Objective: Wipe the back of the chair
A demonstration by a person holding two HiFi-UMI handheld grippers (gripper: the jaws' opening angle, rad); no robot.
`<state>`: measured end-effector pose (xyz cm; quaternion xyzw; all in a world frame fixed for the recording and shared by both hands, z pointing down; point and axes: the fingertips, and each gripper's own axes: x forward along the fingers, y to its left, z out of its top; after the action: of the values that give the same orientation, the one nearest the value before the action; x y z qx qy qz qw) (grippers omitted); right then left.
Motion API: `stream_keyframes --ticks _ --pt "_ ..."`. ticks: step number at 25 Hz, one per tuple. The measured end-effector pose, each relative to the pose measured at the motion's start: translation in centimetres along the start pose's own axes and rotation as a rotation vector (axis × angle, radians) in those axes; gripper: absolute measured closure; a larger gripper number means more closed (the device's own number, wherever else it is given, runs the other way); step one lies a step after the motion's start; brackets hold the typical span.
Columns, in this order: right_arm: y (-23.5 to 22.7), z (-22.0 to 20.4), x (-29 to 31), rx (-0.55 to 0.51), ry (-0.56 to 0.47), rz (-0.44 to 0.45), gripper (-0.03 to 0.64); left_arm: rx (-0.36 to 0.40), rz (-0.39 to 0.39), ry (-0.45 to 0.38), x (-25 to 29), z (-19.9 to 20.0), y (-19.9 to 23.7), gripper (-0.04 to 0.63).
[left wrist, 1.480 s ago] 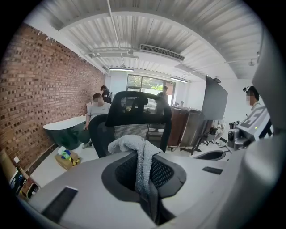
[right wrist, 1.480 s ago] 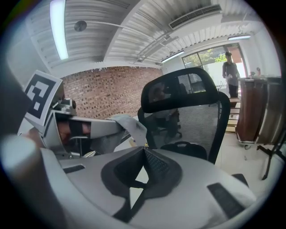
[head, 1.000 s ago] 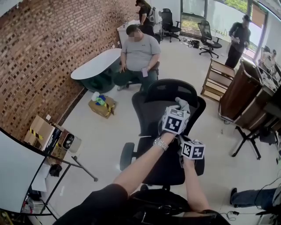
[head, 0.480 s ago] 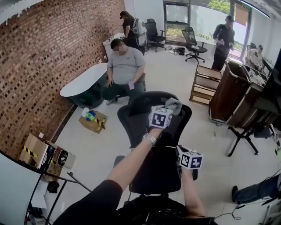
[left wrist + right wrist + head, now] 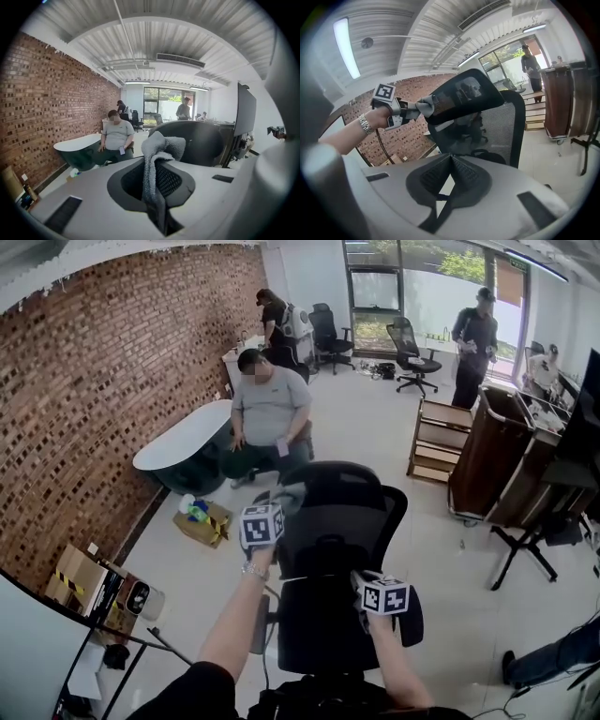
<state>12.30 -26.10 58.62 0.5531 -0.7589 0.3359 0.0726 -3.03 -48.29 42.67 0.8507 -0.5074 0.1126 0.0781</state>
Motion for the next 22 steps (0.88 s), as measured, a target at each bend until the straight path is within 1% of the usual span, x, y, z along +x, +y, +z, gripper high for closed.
stream_keyframes --ticks 1,3,6,8,9,10,11,13,15,19,22 --pt "0.3 0.0 0.2 -0.006 0.002 0.007 0.615 0.025 -0.018 -0.011 -0.8 0.4 -1.1 0.569" --pt "0.4 0.2 0.4 -0.014 0.004 0.011 0.615 0.076 -0.097 -0.034 -2.0 1.2 -5.4 0.569" --pt "-0.2 0.5 0.3 -0.007 0.005 0.001 0.615 0.120 -0.288 -0.038 -1.7 1.0 -15.0 0.569" --pt "-1.0 0.2 -0.1 0.010 0.006 -0.016 0.615 0.144 -0.424 -0.019 -1.0 0.1 -21.8 0.569" --pt "-1.5 -0.2 -0.5 0.021 0.008 -0.026 0.615 0.154 -0.473 -0.007 -0.7 -0.7 -24.6 0.569" --pt "-2.0 -0.5 -0.9 0.033 0.007 -0.038 0.615 0.158 -0.504 0.005 -0.2 -1.3 -26.5 0.569" --pt "-2.5 -0.7 -1.3 0.042 0.002 -0.049 0.615 0.157 -0.514 0.015 0.5 -1.9 -27.5 0.569" --pt "-3.4 -0.4 -2.0 0.054 -0.018 -0.067 0.615 0.151 -0.477 0.038 2.4 -2.8 -26.6 0.569" --pt "-4.3 0.0 -2.9 0.062 -0.036 -0.082 0.615 0.144 -0.409 0.067 4.0 -3.7 -23.8 0.569" --pt "-6.0 -0.2 -3.7 0.089 -0.044 -0.101 0.615 0.078 -0.268 0.090 5.4 -3.6 -16.3 0.569" --pt "-5.2 -0.4 -2.8 0.088 -0.028 -0.078 0.615 0.044 -0.148 0.113 4.7 -3.7 -10.0 0.569"
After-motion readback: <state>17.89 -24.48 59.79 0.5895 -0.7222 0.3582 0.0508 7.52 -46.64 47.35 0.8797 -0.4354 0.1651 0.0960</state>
